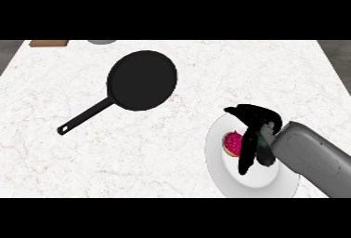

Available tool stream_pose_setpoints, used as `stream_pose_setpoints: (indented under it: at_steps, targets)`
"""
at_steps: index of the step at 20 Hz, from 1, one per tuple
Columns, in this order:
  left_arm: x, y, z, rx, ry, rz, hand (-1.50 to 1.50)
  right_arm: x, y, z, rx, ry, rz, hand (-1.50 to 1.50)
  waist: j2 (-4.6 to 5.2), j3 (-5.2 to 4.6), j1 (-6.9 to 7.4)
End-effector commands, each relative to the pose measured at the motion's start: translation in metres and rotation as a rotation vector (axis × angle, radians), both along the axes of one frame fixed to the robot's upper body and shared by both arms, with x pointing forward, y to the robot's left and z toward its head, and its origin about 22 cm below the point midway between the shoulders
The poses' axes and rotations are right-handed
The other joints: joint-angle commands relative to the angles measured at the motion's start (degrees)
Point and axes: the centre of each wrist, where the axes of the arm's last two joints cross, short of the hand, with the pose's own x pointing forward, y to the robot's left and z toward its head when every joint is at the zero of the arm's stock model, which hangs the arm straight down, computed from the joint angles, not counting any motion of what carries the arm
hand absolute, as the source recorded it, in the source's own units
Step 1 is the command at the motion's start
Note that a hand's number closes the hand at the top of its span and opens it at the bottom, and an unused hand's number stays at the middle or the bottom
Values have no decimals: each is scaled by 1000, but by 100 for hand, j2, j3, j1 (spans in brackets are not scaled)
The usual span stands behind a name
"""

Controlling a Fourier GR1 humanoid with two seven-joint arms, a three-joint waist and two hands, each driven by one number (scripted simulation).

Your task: Pick the cupcake from the plate and place it in the pan

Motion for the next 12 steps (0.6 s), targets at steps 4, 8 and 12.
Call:
stream_pose_setpoints:
  at_steps: [4,8,12]
  targets:
    - [88,-17,47,-36,-498,-90,0,-2,11,-18,-89,59,0,-150,-8,-40,-152]
    - [87,-21,44,-48,-492,-84,0,0,14,-19,-82,50,0,-150,-14,-39,-210]
    - [82,-21,38,-58,-486,-82,0,1,17,-27,-95,62,-12,-150,-21,-43,-138]
